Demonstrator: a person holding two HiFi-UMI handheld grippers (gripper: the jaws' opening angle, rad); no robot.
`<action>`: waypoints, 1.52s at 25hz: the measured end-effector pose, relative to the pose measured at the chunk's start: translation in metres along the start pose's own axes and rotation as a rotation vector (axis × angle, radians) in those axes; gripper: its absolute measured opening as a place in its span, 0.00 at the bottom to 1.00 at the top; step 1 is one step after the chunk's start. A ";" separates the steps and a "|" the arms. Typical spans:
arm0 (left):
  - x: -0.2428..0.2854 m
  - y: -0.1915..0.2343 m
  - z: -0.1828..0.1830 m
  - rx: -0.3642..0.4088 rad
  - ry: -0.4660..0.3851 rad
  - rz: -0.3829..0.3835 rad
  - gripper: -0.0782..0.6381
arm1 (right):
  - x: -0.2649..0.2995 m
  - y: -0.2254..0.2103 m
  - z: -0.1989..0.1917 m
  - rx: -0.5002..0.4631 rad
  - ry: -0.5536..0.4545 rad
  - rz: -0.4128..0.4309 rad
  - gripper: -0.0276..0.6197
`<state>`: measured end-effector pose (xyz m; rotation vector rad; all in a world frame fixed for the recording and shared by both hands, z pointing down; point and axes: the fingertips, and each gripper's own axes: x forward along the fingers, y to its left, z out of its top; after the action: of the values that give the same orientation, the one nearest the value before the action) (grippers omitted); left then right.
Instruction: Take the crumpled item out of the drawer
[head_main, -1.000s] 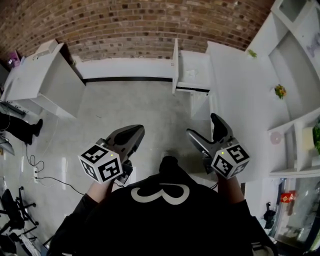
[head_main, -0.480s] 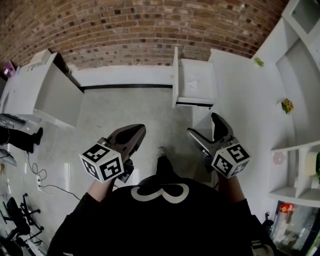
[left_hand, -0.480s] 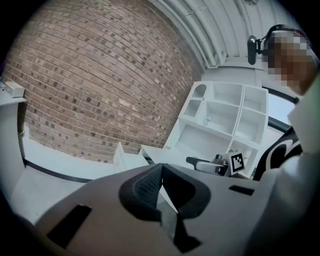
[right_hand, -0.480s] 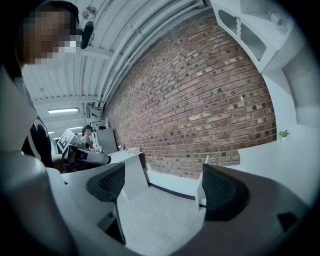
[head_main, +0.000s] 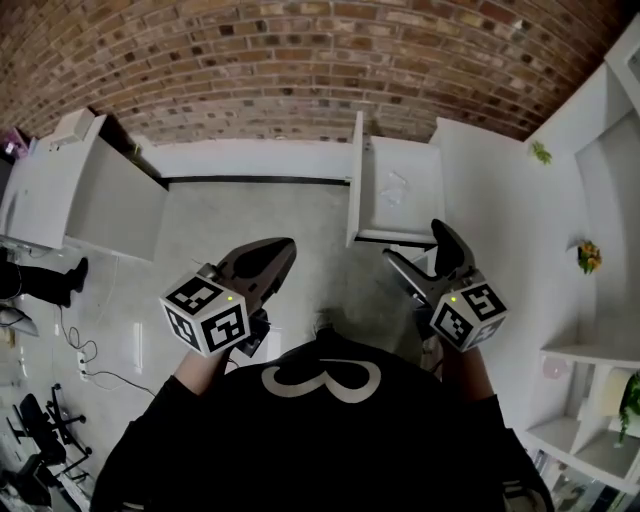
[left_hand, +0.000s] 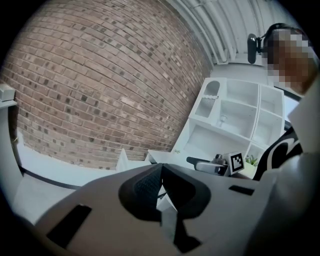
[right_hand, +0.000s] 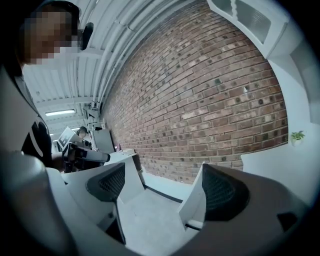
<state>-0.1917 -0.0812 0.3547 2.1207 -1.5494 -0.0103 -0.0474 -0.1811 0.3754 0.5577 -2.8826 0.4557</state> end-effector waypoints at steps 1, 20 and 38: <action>0.007 0.004 0.005 0.007 0.007 0.003 0.11 | 0.006 -0.007 0.003 0.003 -0.003 0.002 0.77; 0.083 0.030 0.027 0.029 0.069 -0.084 0.11 | 0.050 -0.070 -0.013 0.076 0.047 -0.064 0.74; 0.175 0.114 0.055 0.033 0.194 -0.164 0.11 | 0.153 -0.183 -0.088 0.193 0.240 -0.255 0.73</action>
<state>-0.2485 -0.2842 0.4025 2.1969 -1.2708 0.1605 -0.1072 -0.3658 0.5404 0.8260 -2.5129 0.7093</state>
